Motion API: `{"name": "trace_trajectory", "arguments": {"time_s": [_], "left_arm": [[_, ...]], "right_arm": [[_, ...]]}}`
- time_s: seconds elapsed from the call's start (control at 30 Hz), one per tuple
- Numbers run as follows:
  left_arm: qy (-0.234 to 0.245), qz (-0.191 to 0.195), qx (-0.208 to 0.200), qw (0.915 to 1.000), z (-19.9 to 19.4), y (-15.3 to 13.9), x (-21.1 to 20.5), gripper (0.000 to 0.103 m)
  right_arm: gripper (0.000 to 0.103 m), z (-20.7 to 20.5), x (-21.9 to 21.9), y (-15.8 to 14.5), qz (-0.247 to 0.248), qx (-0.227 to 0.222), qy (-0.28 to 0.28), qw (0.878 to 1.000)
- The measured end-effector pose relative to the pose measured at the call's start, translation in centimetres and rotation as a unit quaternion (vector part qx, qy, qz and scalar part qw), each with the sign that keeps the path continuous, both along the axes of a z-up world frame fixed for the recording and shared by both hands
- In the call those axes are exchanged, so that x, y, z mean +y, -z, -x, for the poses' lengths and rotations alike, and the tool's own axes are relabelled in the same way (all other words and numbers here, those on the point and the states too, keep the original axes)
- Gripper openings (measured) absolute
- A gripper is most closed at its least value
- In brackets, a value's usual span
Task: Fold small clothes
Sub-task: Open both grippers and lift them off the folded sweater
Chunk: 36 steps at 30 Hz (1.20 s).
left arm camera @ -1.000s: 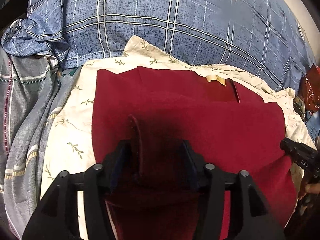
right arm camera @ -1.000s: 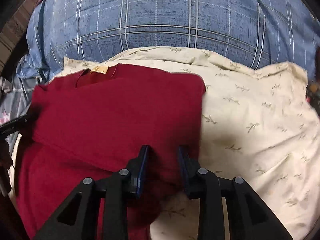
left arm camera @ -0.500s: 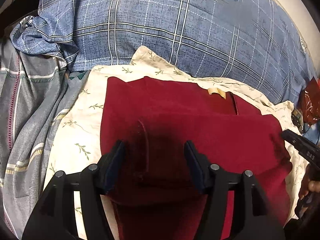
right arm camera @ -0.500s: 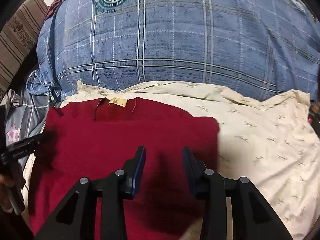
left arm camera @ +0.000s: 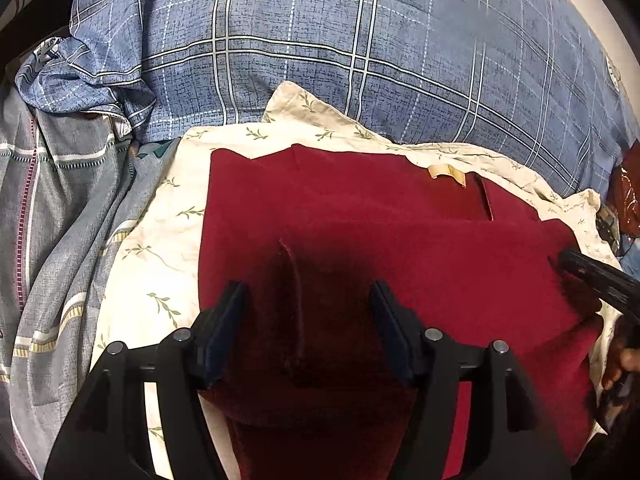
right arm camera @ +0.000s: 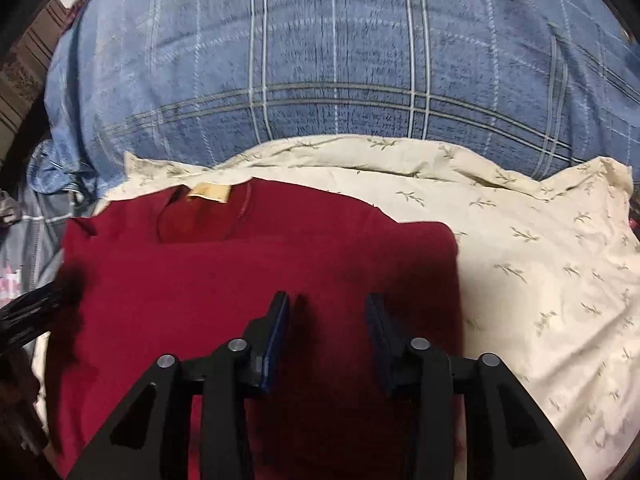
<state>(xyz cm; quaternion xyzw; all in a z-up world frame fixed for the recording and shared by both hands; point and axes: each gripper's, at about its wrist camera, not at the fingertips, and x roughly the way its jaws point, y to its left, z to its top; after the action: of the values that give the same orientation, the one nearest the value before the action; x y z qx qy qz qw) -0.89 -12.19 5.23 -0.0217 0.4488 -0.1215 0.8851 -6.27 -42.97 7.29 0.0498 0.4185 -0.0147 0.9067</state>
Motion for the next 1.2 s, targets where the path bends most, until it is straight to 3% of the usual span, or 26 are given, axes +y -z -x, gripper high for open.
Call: {"name": "trace_trajectory", "arguments": {"time_s": [0.07,0.17,0.33,0.67,0.77,0.97,1.2], "left_arm": [[0.0,-0.001,-0.002,1.0,0.1,0.0,0.0,0.064],[-0.001,-0.002,-0.003,1.0,0.1,0.0,0.0,0.065],[-0.002,-0.015,-0.014,0.9998,0.5,0.2,-0.4,0.066],[-0.005,-0.019,-0.027,0.9994,2.1,-0.5,-0.1,0.072],[0.001,-0.024,-0.027,0.9994,2.9,-0.8,-0.2,0.074],[0.016,-0.035,-0.034,0.9987,4.9,-1.6,-0.8,0.077],[0.021,-0.013,-0.018,0.9995,8.5,-1.7,0.5,0.078]], "right_arm": [[0.058,1.6,-0.4,-0.6,0.0,-0.008,-0.002,1.0],[0.059,3.4,-0.9,-0.4,0.011,-0.002,0.009,1.0],[0.059,2.7,-1.7,1.7,0.007,0.017,0.014,1.0],[0.06,6.4,-0.9,-1.0,0.006,-0.01,0.01,1.0],[0.066,8.1,-0.8,-1.6,-0.016,-0.01,0.001,1.0],[0.067,10.3,-0.7,-1.6,-0.02,-0.002,-0.005,1.0],[0.068,12.6,-2.4,-1.1,-0.041,0.008,0.014,0.999]]}}
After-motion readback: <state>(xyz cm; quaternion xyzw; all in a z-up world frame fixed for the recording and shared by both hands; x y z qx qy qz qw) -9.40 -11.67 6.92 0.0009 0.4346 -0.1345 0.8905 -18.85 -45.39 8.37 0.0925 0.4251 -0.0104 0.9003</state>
